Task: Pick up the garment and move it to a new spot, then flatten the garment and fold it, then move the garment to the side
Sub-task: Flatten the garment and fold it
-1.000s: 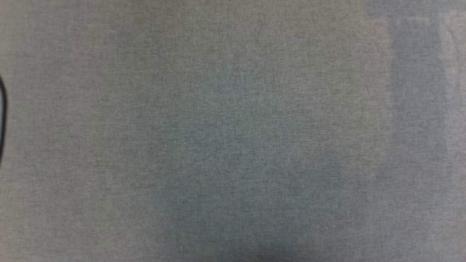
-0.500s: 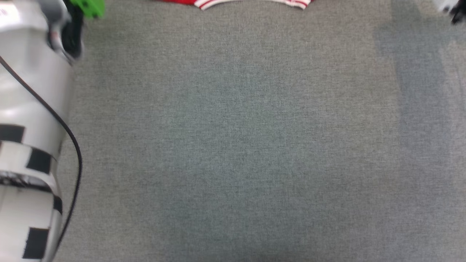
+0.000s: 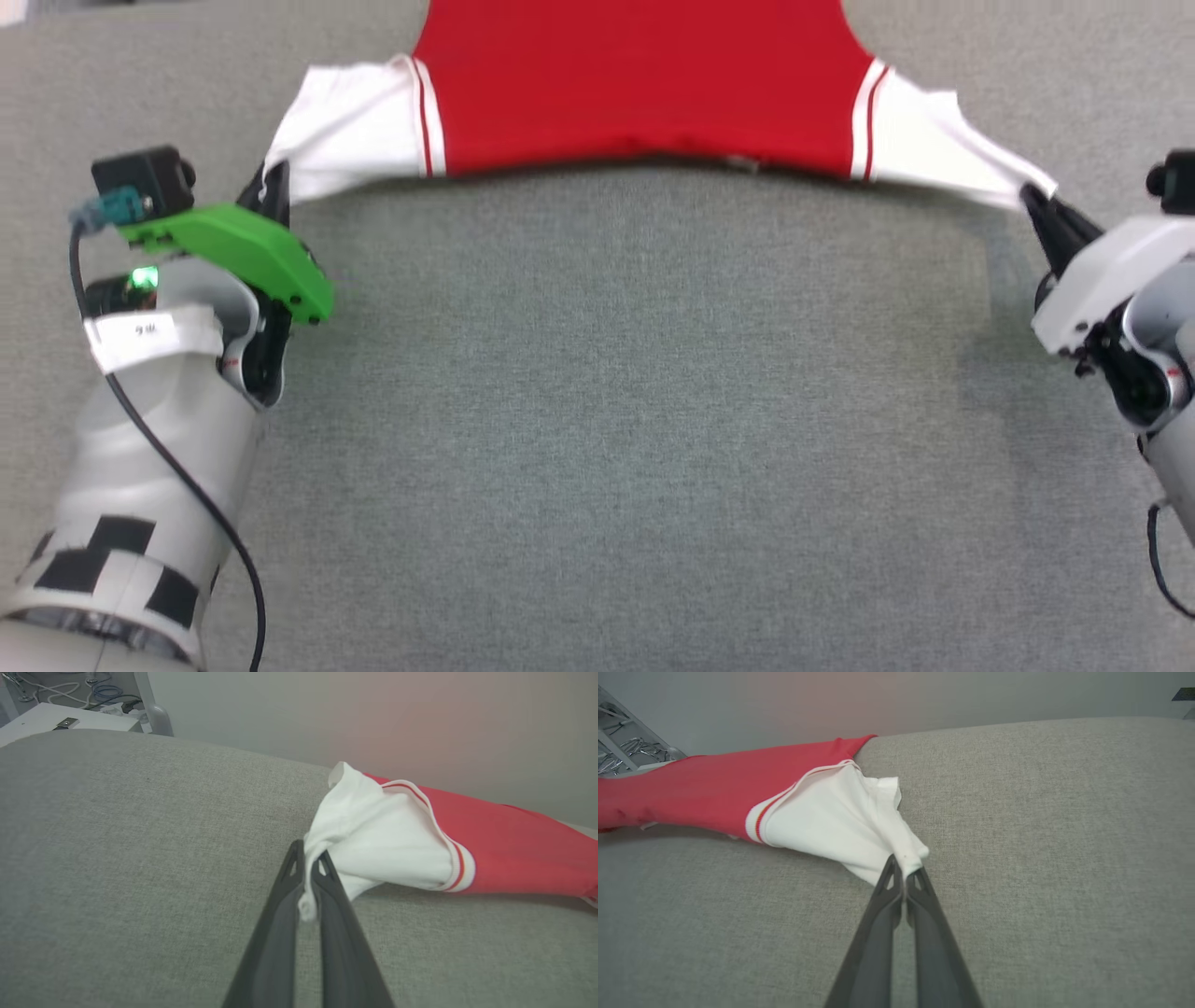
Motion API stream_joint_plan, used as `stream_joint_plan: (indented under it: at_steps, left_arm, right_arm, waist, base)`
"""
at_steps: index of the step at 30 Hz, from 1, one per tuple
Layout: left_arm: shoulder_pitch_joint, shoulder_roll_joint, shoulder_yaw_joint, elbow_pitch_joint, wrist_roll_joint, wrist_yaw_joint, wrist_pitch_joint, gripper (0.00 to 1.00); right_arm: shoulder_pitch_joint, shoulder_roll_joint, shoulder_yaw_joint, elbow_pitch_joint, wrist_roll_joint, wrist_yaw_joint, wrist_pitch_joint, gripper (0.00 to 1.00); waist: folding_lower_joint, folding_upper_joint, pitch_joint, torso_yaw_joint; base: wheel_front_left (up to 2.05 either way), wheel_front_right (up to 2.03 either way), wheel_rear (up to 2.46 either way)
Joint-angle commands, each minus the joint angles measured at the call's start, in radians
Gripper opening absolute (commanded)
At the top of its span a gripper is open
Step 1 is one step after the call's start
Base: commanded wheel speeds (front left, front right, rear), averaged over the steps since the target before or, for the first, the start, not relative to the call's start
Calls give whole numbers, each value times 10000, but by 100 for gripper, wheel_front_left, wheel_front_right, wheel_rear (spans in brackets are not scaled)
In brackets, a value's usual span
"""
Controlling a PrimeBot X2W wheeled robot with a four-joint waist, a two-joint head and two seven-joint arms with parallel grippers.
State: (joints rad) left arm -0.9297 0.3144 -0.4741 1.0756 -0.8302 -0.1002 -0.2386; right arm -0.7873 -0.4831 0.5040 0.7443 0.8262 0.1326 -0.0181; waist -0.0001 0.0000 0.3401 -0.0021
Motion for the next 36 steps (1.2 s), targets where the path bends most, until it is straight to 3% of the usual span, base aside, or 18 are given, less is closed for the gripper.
stream_joint_plan:
  at_steps: [1, 11, 19, 28, 34, 36]
  left_arm:
    - [418, 248, 84, -154, -8, 122, -141, 0]
    - [3114, 941, 235, -2361, -142, 893, -25, 0]
    - [6231, 1891, 584, -5986, -635, 2483, 806, 0]
    - [9380, 2960, 1003, -10199, -1017, 4563, 1759, 0]
    - [10652, 3061, 1036, -11187, -1333, 5237, 2120, 0]
    - [10896, 2953, 993, -11203, -1427, 5260, 2100, 0]
  right_arm:
    - [384, -177, -65, -158, 75, -19, -116, 0]
    - [2777, -479, -879, -1775, -337, -19, 205, 0]
    - [5278, -178, -2464, -3501, -1109, -19, 1166, 0]
    - [8460, 1070, -4858, -6050, -2367, -19, 2852, 0]
    - [10030, 2243, -5766, -7179, -2961, -19, 4063, 0]
    - [10366, 2553, -5881, -7339, -3074, -19, 4347, 0]
  waist:
    - [1, 0, -976, 28]
    - [1, 0, -2321, 42]
    - [1, 0, -2853, 106]
    - [1, 0, -2983, 264]
    - [1, 0, -2949, 290]
    - [1, 0, -2932, 292]
  base:
    - [0, 0, 0]
    - [0, 0, 0]
    - [0, 0, 0]
    - [0, 0, 0]
    - [0, 0, 0]
    - [0, 0, 0]
